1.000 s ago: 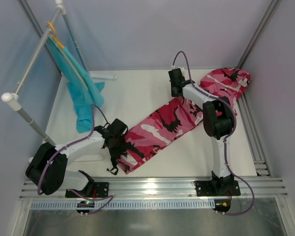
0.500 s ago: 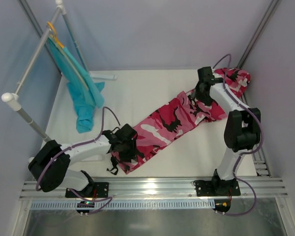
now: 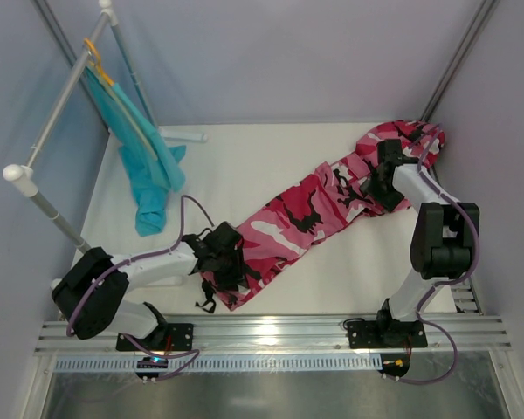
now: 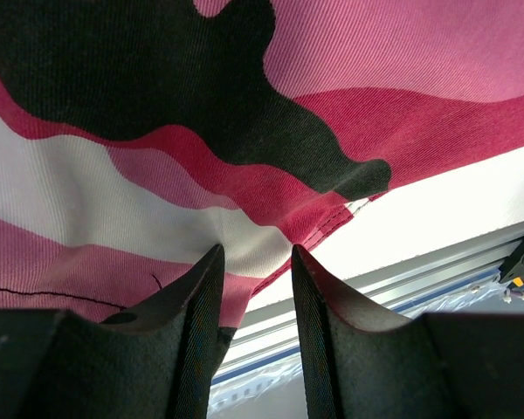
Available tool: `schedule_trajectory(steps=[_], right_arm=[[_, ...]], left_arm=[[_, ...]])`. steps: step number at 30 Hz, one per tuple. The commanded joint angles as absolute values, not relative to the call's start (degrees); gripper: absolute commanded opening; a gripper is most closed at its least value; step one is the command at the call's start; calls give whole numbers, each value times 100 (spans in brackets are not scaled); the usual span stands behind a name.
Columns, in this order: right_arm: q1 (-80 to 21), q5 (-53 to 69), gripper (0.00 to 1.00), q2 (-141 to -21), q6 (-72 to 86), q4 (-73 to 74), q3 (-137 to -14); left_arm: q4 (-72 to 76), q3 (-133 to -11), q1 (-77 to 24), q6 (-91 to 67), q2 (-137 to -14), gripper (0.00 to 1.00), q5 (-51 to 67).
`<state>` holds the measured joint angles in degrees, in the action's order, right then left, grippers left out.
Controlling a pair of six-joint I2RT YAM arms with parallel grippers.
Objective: Place the trousers on the hanger
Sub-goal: Fold the trousers
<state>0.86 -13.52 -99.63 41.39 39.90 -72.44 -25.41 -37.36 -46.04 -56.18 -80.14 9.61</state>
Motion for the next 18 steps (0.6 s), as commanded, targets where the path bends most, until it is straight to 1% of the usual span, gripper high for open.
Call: schedule_trajectory(steps=[1,5,7,8,9,10,12,14,15,18], right_arm=[[97,-1300,69,-9861,4438,3665,-7014],[123,-1520,67,-10002,4526,3569,-6908],[219,-1687,51,-10046,4535,3437,-6751],[281,-1740,41,-10098,4526,3315,-6707],[333,-1827,36,-10160,4509,3287,-6689],[377,-1880,28,-10204,4483,3296,-6697],[544,-1960,20,-10335,4439,3340,-6750],[693,-2004,5,-10371,4369,3314,-6785],[747,-2030,4,-10371,4351,3313,-6785],[861,-2188,4,-10371,4237,3182,-6776]], left_arm=[[-2767,-3463,-4641,-5572,-8130,38,422],[-3040,-3498,-4641,-5572,-8033,38,238],[-3111,-3516,-4641,-5581,-8007,38,141],[-3172,-3524,-4641,-5590,-7998,38,115],[-3242,-3524,-4641,-5581,-8007,38,79],[-3269,-3524,-4641,-5590,-7989,38,79],[-3331,-3516,-4641,-5607,-7989,38,70],[-3366,-3516,-4641,-5616,-7972,38,53],[-3401,-3524,-4641,-5642,-7954,38,53],[-3498,-3568,-4641,-5643,-7945,38,53]])
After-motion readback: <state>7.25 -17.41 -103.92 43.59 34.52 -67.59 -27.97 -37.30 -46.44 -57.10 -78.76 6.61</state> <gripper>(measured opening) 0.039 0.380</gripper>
